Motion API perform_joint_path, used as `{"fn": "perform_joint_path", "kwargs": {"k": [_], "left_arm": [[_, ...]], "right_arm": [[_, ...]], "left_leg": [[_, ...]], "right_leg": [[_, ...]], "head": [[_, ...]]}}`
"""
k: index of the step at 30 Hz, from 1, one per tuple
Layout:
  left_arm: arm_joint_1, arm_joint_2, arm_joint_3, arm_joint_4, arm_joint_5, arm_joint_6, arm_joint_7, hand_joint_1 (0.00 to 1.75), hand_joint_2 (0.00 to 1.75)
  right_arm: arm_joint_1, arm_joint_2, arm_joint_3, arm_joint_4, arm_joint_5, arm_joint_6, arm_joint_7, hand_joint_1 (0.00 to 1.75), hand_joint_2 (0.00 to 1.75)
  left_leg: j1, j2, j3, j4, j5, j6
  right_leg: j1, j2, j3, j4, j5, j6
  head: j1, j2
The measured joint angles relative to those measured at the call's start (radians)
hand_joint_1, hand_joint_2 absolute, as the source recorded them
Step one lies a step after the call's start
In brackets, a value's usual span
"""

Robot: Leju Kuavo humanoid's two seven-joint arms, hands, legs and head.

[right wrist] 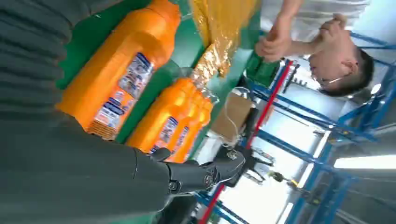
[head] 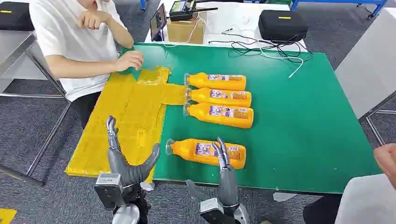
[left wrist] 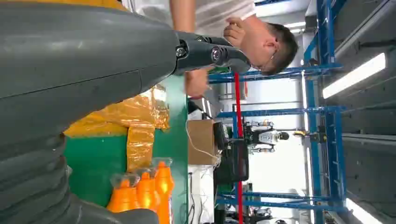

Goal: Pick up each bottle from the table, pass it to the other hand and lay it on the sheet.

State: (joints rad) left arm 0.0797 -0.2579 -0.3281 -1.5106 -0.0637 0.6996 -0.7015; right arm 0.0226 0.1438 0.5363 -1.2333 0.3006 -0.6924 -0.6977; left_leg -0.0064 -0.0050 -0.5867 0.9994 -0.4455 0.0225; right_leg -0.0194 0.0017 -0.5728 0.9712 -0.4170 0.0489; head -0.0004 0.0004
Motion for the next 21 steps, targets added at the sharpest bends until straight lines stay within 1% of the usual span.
{"fn": "perform_joint_path", "kwargs": {"k": [3, 5, 6, 8, 10, 11, 14, 21], "left_arm": [[0.000, 0.000, 0.003, 0.000, 0.001, 0.000, 0.000, 0.00, 1.75], [0.000, -0.001, 0.009, 0.000, 0.005, 0.000, 0.000, 0.00, 1.75], [0.001, -0.001, 0.011, 0.000, 0.007, 0.000, 0.000, 0.00, 1.75], [0.005, -0.001, 0.020, -0.004, 0.003, 0.000, 0.000, 0.00, 1.75], [0.012, -0.001, 0.028, -0.010, 0.002, 0.000, 0.000, 0.00, 1.75], [0.017, -0.001, 0.033, -0.014, 0.002, 0.000, 0.000, 0.00, 1.75], [0.020, -0.001, 0.039, -0.018, 0.010, 0.000, 0.000, 0.00, 1.75], [0.010, -0.001, 0.044, -0.013, 0.011, 0.000, 0.000, 0.00, 1.75]], "right_arm": [[0.000, 0.000, -0.010, -0.021, 0.050, 0.000, 0.002, 0.00, 1.75], [0.001, -0.004, -0.026, -0.040, 0.172, -0.002, 0.026, 0.00, 1.75], [0.001, -0.008, -0.037, -0.048, 0.242, -0.002, 0.052, 0.00, 1.75], [-0.002, -0.025, -0.056, -0.057, 0.404, 0.002, 0.155, 0.00, 1.75], [-0.004, -0.053, -0.069, -0.057, 0.507, 0.021, 0.252, 0.00, 1.75], [-0.005, -0.065, -0.075, -0.057, 0.535, 0.022, 0.278, 0.00, 1.75], [-0.016, -0.087, -0.101, -0.056, 0.596, 0.005, 0.312, 0.00, 1.75], [-0.106, -0.131, -0.143, 0.031, 0.699, 0.011, 0.417, 0.00, 1.75]], "left_leg": [[0.000, 0.000, 0.000, 0.000, 0.000, 0.000], [0.000, 0.000, 0.000, 0.000, 0.000, 0.000], [0.000, 0.000, 0.000, 0.000, 0.000, 0.000], [0.000, 0.000, 0.000, 0.000, 0.000, 0.000], [0.000, 0.000, 0.000, 0.000, 0.000, 0.000], [0.000, 0.000, 0.000, 0.000, 0.000, 0.000], [-0.001, 0.000, 0.000, 0.000, 0.000, 0.000], [-0.001, 0.000, 0.000, 0.000, 0.000, 0.000]], "right_leg": [[0.000, 0.000, 0.000, 0.000, 0.000, 0.000], [0.000, 0.000, 0.000, 0.000, 0.000, 0.000], [0.000, 0.000, 0.000, 0.000, 0.000, 0.000], [0.000, 0.000, 0.000, 0.000, 0.000, 0.000], [0.000, 0.000, 0.000, 0.000, 0.000, 0.000], [0.000, 0.000, 0.000, 0.000, 0.000, 0.000], [-0.001, 0.000, 0.000, 0.000, 0.000, 0.000], [0.000, 0.000, 0.000, 0.000, 0.000, 0.000]], "head": [[0.000, 0.000], [0.000, 0.000], [0.000, 0.000], [0.000, 0.000], [0.000, 0.000], [0.000, 0.000], [0.000, 0.000], [0.000, 0.000]]}}
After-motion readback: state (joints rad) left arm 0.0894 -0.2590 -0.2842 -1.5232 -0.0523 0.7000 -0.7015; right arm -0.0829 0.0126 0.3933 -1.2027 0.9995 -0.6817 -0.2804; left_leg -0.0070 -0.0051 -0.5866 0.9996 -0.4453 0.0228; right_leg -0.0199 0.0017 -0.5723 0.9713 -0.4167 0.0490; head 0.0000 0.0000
